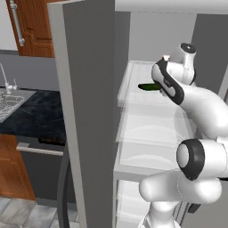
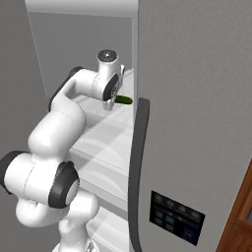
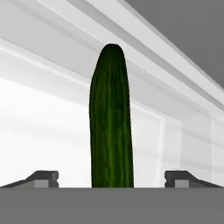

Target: Transport the steak and cucumber to the fridge. Place the steak on the rack containing meat and place the cucumber on the rack containing the vegetable, ensuring meats and vegetables are on different racks.

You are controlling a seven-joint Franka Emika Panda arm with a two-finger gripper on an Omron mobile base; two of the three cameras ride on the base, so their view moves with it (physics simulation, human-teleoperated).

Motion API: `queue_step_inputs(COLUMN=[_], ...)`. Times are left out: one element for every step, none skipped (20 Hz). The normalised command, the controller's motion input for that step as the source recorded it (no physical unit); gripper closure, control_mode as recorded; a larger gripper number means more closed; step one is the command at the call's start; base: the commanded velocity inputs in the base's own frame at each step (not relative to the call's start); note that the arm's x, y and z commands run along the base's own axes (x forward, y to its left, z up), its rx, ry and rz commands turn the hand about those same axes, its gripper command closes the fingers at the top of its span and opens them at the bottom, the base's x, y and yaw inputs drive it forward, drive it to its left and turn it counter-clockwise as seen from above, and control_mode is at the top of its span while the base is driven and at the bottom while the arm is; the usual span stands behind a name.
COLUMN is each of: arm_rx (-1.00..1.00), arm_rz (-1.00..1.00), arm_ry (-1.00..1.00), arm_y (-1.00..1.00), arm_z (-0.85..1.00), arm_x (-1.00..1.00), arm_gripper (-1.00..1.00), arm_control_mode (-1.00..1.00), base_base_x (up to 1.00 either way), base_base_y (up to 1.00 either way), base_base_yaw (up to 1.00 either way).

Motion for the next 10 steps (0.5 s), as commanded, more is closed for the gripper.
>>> queue_step_inputs(arm_rx=[0.00,-0.03,-0.05,-0.08,-0.07,-0.10,-0.08,-0.05,0.00,0.00], arm_rz=[0.00,0.00,0.00,0.00,0.00,0.00,0.00,0.00,0.01,0.01], arm_ry=[-0.31,-0.40,-0.46,-0.54,-0.53,-0.56,-0.48,-0.37,-0.18,-0.13], arm_y=[0.00,0.04,0.06,0.10,0.12,0.22,0.24,0.24,0.27,0.22], arm_z=[0.06,0.09,0.00,0.00,0.00,0.00,0.00,0.00,0.00,0.00], arm_x=[-0.65,-0.81,-0.96,-1.00,-1.00,-1.00,-1.00,-1.00,-1.00,-1.00], arm_gripper=[-1.00,-1.00,-1.00,-1.00,-1.00,-1.00,-1.00,-1.00,-1.00,-1.00], arm_control_mode=[-1.00,-1.00,-1.00,-1.00,-1.00,-1.00,-1.00,-1.00,-1.00,-1.00], base_base_x=[0.00,0.00,0.00,0.00,0.00,0.00,0.00,0.00,0.00,0.00], base_base_y=[0.00,0.00,0.00,0.00,0.00,0.00,0.00,0.00,0.00,0.00], base_base_yaw=[0.00,0.00,0.00,0.00,0.00,0.00,0.00,0.00,0.00,0.00])
